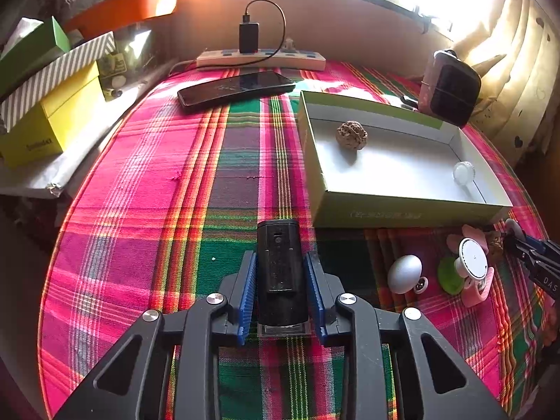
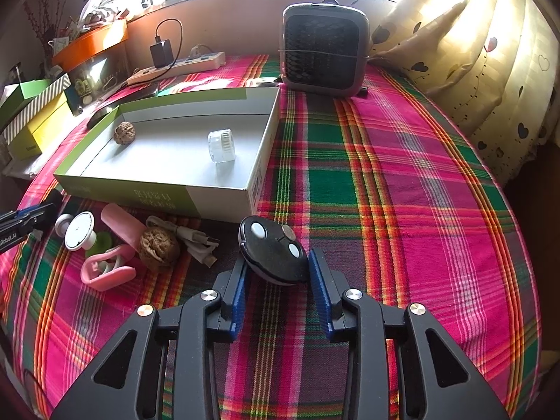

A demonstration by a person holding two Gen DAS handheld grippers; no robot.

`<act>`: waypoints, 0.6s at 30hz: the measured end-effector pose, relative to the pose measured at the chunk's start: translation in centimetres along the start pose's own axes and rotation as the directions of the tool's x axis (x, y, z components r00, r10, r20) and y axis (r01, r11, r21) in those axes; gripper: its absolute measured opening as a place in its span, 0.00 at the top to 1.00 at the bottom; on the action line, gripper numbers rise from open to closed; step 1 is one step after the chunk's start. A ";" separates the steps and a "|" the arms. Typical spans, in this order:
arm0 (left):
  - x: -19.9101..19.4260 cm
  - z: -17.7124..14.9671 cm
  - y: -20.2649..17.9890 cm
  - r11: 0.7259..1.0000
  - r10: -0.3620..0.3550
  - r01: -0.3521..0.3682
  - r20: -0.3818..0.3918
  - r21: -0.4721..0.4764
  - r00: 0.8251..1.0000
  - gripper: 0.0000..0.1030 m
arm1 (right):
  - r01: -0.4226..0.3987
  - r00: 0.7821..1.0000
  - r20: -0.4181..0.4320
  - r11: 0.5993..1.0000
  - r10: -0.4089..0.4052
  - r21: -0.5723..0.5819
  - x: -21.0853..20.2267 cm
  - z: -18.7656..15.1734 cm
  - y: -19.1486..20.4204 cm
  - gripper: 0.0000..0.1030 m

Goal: Organize objects
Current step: 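Close left gripper on the black flashlight while right gripper closes on the fob, then lift the flashlight with left gripper while right gripper lifts the black fob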

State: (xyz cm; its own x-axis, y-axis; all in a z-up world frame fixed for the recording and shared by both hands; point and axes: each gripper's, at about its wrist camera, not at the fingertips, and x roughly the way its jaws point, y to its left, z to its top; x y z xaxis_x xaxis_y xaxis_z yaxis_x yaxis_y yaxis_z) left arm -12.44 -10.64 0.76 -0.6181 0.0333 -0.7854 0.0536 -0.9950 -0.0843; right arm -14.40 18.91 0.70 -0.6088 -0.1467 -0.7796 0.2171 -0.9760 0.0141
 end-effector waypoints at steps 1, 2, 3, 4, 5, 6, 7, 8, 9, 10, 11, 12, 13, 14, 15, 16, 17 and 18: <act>0.0 0.0 0.0 1.000 0.000 0.000 0.000 0.000 1.000 0.75 | 0.000 1.000 0.000 1.000 0.000 0.000 0.0 0.0 0.0 0.67; 0.0 0.0 0.0 1.000 0.000 0.000 0.000 0.000 1.000 0.75 | 0.000 1.000 0.000 1.000 0.000 0.000 0.0 0.0 0.0 0.67; 0.0 0.0 0.0 1.000 0.000 0.000 0.000 0.001 1.000 0.75 | -0.005 1.000 -0.001 1.000 0.005 -0.002 0.0 0.0 0.0 0.67; 0.0 0.0 0.0 1.000 -0.001 0.001 0.000 -0.001 1.000 0.75 | -0.005 1.000 -0.002 1.000 0.005 -0.006 0.0 0.0 0.1 0.66; 0.0 0.0 0.0 1.000 -0.001 0.001 0.000 -0.001 1.000 0.75 | 0.000 1.000 -0.003 1.000 0.000 -0.011 0.1 0.1 0.2 0.66; 0.0 0.0 0.0 1.000 0.000 0.000 0.000 0.000 1.000 0.75 | 0.005 1.000 -0.003 1.000 -0.005 -0.018 0.1 0.1 0.4 0.66; 0.0 0.0 0.0 1.000 0.000 0.000 0.000 0.000 1.000 0.75 | 0.006 1.000 -0.003 1.000 -0.006 -0.024 0.1 0.2 0.5 0.65; 0.0 0.0 0.0 1.000 -0.001 0.001 0.000 -0.001 1.000 0.75 | 0.007 1.000 -0.003 1.000 -0.007 -0.025 0.2 0.2 0.5 0.64; 0.0 0.0 0.0 1.000 0.000 0.000 0.000 -0.001 1.000 0.75 | 0.009 1.000 -0.003 1.000 -0.009 -0.024 0.2 0.3 0.5 0.64; 0.0 0.0 0.0 1.000 0.000 0.000 0.001 0.000 1.000 0.75 | 0.010 1.000 -0.003 1.000 -0.011 -0.026 0.3 0.3 0.5 0.63; 0.0 0.0 0.0 1.000 0.000 0.000 0.001 0.000 1.000 0.75 | 0.011 1.000 -0.003 1.000 -0.011 -0.029 0.3 0.4 0.6 0.63; 0.0 0.0 0.0 1.000 0.000 0.000 0.001 0.000 1.000 0.75 | 0.013 1.000 -0.002 0.999 -0.013 -0.032 0.3 0.4 0.6 0.63; 0.0 -0.1 0.0 1.000 0.000 0.000 0.000 0.000 1.000 0.75 | 0.015 1.000 -0.002 0.999 -0.015 -0.035 0.4 0.5 0.7 0.63; 0.0 0.0 0.0 1.000 0.000 0.000 0.000 0.000 1.000 0.75 | 0.017 1.000 -0.001 0.999 -0.017 -0.041 0.4 0.5 0.8 0.63; 0.0 -0.1 0.0 1.000 0.000 0.000 0.000 0.000 1.000 0.75 | 0.019 1.000 0.000 0.999 -0.019 -0.047 0.4 0.6 0.9 0.62; 0.0 0.0 0.0 1.000 -0.001 0.001 0.000 -0.001 1.000 0.75 | 0.024 1.000 0.003 0.998 -0.024 -0.055 0.5 0.6 1.1 0.57; 0.0 0.0 0.0 1.000 -0.001 0.001 0.000 -0.002 1.000 0.75 | 0.028 1.000 0.008 0.998 -0.028 -0.063 0.4 0.7 1.2 0.56; 0.0 0.0 0.0 1.000 -0.001 0.001 0.000 0.000 1.000 0.75 | 0.029 1.000 0.010 0.997 -0.029 -0.067 0.5 0.7 1.2 0.56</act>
State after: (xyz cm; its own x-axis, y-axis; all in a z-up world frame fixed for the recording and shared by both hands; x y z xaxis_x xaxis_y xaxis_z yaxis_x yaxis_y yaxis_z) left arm -12.38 -10.60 0.77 -0.6185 0.0338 -0.7851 0.0536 -0.9949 -0.0851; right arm -14.96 17.52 0.82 -0.6225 -0.1201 -0.7734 0.2498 -0.9670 -0.0508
